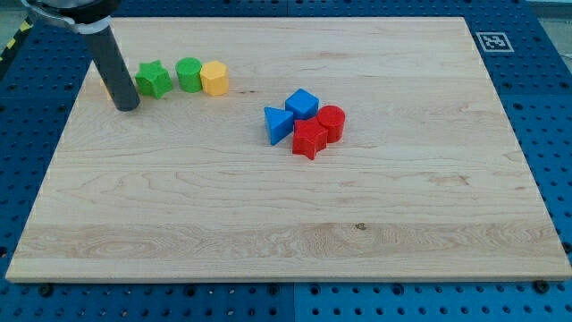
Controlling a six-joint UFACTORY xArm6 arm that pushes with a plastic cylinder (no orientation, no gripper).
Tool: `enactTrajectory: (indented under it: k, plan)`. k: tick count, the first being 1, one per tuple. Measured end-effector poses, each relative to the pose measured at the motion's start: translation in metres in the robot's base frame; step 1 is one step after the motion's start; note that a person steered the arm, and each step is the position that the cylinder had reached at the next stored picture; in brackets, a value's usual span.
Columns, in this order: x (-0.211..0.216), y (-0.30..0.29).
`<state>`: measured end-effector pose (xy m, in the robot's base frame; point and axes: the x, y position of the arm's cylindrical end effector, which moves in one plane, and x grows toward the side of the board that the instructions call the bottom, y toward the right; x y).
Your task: Push the heart close to the green star
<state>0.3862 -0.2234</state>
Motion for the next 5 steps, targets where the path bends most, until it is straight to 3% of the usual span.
enactTrajectory:
  k: [3,5]
  plan:
    - [0.0,0.0]
    - [0.023,-0.01]
